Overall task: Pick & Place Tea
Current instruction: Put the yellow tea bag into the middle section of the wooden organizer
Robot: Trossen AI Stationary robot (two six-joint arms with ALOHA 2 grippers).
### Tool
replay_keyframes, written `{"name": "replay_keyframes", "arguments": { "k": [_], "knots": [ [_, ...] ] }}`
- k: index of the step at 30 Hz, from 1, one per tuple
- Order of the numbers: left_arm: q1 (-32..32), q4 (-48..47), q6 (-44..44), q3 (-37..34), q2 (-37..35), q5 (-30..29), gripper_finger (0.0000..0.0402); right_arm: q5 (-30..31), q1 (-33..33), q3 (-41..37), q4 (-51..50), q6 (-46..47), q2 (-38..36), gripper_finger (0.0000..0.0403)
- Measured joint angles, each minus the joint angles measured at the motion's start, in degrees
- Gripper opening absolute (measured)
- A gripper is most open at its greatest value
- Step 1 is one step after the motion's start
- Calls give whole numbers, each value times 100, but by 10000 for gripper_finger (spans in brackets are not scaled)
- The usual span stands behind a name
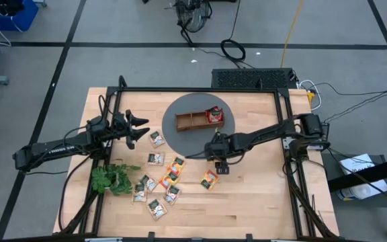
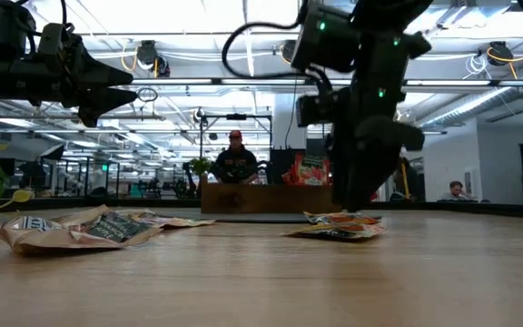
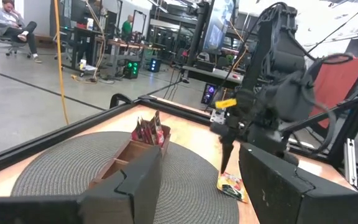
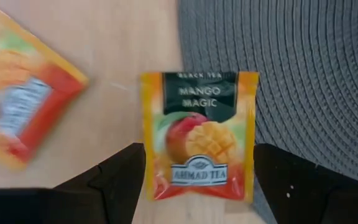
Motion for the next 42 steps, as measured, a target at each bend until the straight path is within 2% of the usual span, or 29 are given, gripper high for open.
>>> {"name": "replay_keyframes", "arguments": {
  "k": [7, 11, 14, 19, 30, 36, 42],
  "knots": [
    [2, 2, 0, 1, 0, 0, 214, 200, -44, 15, 55, -123, 292, 279],
    [2, 1, 0, 1, 0, 0, 214, -61, -51, 7, 39, -82, 264, 274],
    [2, 2, 0, 1, 0, 0, 214, -525, -44, 4, 26, 12, 266, 262],
    [1, 1, 0, 1, 0, 0, 214, -929, -46, 0, 18, 61, 270, 207],
    [0, 1, 0, 1, 0, 0, 214, -975, -44, -2, -41, -193, 270, 13],
    [2, 1, 0, -1, 0, 0, 214, -550, -14, -12, -54, -224, 237, 1],
    [1, 1, 0, 0, 0, 0, 214, -464, 37, -28, -105, -216, -131, 0]
  ]
}}
